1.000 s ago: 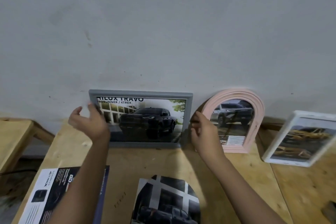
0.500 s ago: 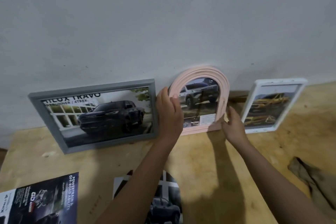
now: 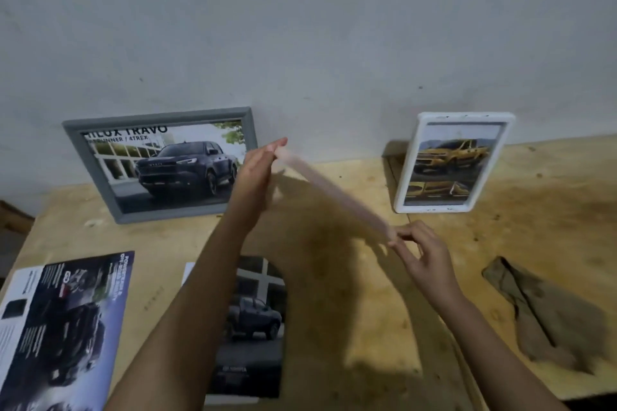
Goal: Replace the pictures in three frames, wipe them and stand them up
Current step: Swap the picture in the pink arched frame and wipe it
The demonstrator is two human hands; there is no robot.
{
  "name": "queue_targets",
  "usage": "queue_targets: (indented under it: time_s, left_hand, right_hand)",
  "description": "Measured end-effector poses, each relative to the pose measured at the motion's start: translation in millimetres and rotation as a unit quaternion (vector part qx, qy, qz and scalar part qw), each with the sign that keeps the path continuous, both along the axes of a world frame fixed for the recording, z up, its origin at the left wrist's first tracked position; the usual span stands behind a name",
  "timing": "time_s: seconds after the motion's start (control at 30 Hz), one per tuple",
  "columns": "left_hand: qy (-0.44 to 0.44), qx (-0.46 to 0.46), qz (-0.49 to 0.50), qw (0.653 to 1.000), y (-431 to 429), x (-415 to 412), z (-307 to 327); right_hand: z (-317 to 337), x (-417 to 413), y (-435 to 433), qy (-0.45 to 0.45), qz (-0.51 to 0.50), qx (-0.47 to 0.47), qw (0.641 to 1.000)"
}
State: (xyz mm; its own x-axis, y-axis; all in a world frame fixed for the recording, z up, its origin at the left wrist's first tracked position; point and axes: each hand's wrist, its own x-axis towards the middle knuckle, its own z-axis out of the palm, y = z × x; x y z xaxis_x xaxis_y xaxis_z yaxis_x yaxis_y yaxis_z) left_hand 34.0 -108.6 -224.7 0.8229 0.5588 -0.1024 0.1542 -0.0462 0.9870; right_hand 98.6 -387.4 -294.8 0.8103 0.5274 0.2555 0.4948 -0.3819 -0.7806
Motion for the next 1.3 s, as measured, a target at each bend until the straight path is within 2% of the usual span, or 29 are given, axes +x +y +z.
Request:
queue_targets:
  time_s: [0.13,0.23,0.37,0.47,0.67,0.77,0.9,0.97,1.03,1.1,1.2,1.3]
  left_hand:
    - [0.043,-0.043,-0.088,0.994,-27,-34,-7]
    - [0.096,-0.032,-0.127,0.987,-55,-45,-18]
    - [0.128,-0.023,-0.101,0.986,-96,-51,-46]
    - [0.157,-0.027,-0.100,0.982,-112,-52,-68]
    - [0.245,0.076,-0.146,0.955,-125,-52,-110]
    - [0.261,0.131,-0.109,0.950,-127,-57,-120]
    - [0.210,0.165,0.062,0.962,-163,-114,-129]
    - [0.161,0.145,0.088,0.972,-195,-151,-136]
    - [0.129,0.143,0.085,0.977,-223,-172,-149]
    - [0.150,0.154,0.103,0.971,-241,-177,-159]
    - [0.203,0.211,0.111,0.950,-248,-175,-162]
    - [0.207,0.232,0.099,0.945,-250,-174,-155]
  right_hand:
    - [-5,-25,-62,-0.034,0.029,-0.042,0.998]
    - [-16,-32,-100,-0.071,0.064,-0.095,0.991]
    - [-34,-48,-129,-0.100,0.116,-0.178,0.972]
    - [-49,-58,-145,-0.102,0.133,-0.201,0.965]
    - [-70,-67,-155,-0.129,0.199,-0.215,0.947]
    - [-59,-51,-152,-0.129,0.223,-0.232,0.938]
    - [-17,-38,-87,-0.083,0.170,-0.192,0.963]
    - [-10,-43,-37,-0.134,0.261,-0.242,0.925]
    - [-12,-51,2,-0.131,0.359,-0.334,0.861]
    - [-19,-58,22,-0.168,0.418,-0.403,0.797]
    - [-26,-63,26,-0.226,0.462,-0.464,0.721]
    - [-29,-62,26,-0.271,0.469,-0.499,0.676]
